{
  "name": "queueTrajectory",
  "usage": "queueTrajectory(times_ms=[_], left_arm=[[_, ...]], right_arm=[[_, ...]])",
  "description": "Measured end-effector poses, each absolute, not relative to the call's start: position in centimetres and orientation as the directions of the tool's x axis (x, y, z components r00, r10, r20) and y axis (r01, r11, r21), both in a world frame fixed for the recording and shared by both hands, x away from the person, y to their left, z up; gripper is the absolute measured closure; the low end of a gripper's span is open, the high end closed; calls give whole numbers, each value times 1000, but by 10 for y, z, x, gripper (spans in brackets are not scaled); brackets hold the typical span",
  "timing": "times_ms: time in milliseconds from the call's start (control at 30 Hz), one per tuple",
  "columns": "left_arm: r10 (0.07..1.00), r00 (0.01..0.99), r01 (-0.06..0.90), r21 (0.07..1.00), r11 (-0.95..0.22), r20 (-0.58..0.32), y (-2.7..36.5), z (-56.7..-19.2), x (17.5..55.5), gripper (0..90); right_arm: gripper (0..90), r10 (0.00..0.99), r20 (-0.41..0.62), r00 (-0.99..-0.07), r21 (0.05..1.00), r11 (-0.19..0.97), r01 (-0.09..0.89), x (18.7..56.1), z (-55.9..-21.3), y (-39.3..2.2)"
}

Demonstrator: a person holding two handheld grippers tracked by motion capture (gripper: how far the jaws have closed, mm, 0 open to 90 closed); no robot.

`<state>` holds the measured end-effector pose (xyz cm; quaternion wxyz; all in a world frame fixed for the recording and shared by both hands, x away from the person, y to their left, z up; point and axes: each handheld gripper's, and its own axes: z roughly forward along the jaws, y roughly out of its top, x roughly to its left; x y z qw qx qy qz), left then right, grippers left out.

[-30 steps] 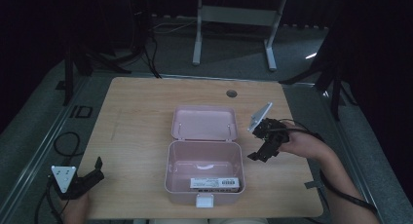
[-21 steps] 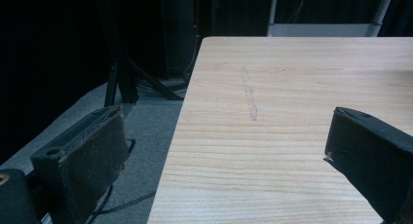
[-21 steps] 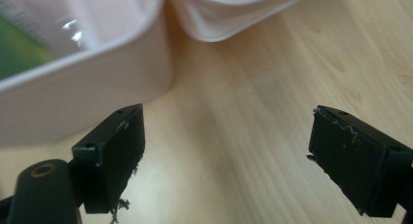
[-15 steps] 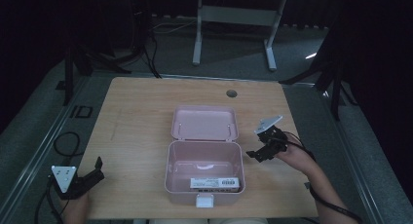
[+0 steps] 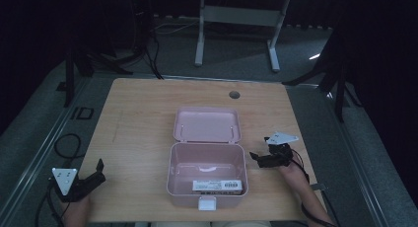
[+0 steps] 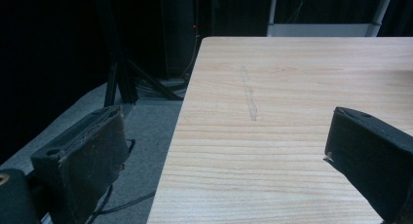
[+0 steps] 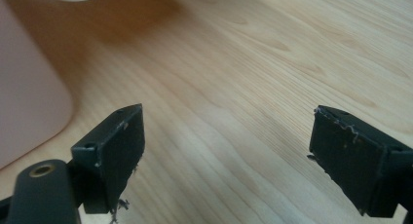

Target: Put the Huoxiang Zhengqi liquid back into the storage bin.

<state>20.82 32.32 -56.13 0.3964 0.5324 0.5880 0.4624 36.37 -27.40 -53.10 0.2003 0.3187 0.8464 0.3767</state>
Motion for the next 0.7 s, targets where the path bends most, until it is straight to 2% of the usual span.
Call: queueTrajectory(times_ms=[233,567,700], left_arm=[[993,-116,259,966,4,27,323,-561,208,21],[993,-118,260,966,4,28,323,-561,208,21],[993,-117,261,965,4,28,322,-561,208,21]], right_arm=[[124,779,-77,-622,826,399,398,359,-537,-296],[121,873,-45,-485,860,281,427,357,-537,-336],[118,920,-74,-386,870,249,426,354,-538,-347]])
